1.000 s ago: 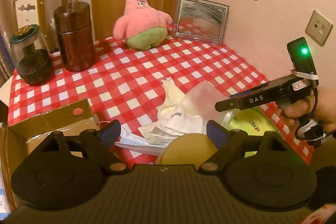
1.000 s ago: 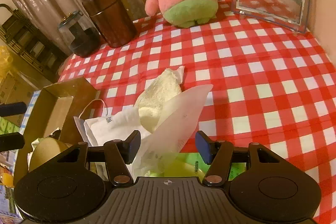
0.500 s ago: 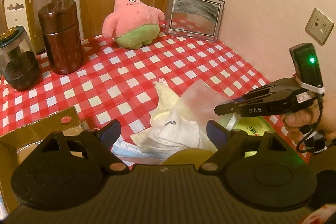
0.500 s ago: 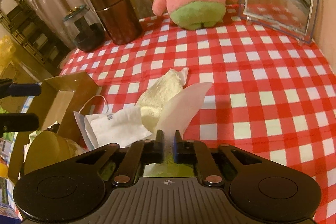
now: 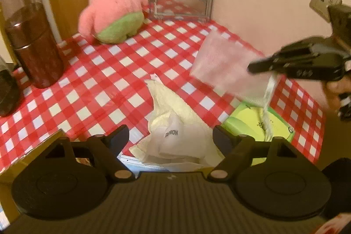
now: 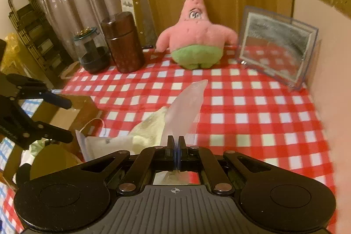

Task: Organize soft objects
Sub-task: 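Grasp the translucent plastic bag with the right gripper while the left grasps the white cloth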

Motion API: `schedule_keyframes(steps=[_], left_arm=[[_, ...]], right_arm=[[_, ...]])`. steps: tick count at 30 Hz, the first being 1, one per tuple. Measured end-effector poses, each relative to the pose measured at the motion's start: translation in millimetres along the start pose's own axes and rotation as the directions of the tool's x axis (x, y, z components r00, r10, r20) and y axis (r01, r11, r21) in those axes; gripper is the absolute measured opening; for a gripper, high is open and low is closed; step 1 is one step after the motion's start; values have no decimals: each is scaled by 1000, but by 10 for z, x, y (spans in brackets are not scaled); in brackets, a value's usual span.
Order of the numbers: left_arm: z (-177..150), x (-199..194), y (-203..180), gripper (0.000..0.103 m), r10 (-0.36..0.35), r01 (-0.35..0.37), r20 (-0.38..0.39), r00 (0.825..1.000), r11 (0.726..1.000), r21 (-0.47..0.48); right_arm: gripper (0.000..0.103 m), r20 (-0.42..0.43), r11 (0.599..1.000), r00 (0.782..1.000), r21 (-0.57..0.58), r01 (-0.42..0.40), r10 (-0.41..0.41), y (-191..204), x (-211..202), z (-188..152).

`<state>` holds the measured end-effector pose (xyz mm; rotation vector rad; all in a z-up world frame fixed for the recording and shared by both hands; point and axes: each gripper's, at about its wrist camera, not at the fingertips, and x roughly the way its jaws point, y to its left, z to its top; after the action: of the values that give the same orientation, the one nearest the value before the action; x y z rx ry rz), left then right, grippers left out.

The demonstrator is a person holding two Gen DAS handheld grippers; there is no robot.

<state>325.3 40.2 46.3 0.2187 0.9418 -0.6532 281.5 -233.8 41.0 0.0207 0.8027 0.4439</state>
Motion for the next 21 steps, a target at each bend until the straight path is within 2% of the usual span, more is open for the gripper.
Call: schedule_keyframes(steps=[6,11,14,16,20,21], left_arm=[[54,340,39,70,-49,49,-91,995,999,5],[39,606,21,67,-65,67,-145,987,998,13],[31,730,30,58,-66,68,-172,983,998,5],[20,794,50,43,-68,68,-189,980,998,-4],[10,851,67,35,-81,78,-203,976,997,-23],[1,860,68,30,-85,81,-207,975,996,-24]], right_arm=[[1,-1,999,999,-28,38,-38,-134,-87,13],[1,-18,999,999,-35,38,-38,-182,-84,-13],[1,-21,999,999,-40,36,-37,-169,-68,-20],[1,-20,998,999,-44,34,-35,-161,-60,-13],[1,-22,998,999,-46,32,-33,-148,-30,-11],[1,-24,998,999,-47,32,-33,-147,-24,-11]])
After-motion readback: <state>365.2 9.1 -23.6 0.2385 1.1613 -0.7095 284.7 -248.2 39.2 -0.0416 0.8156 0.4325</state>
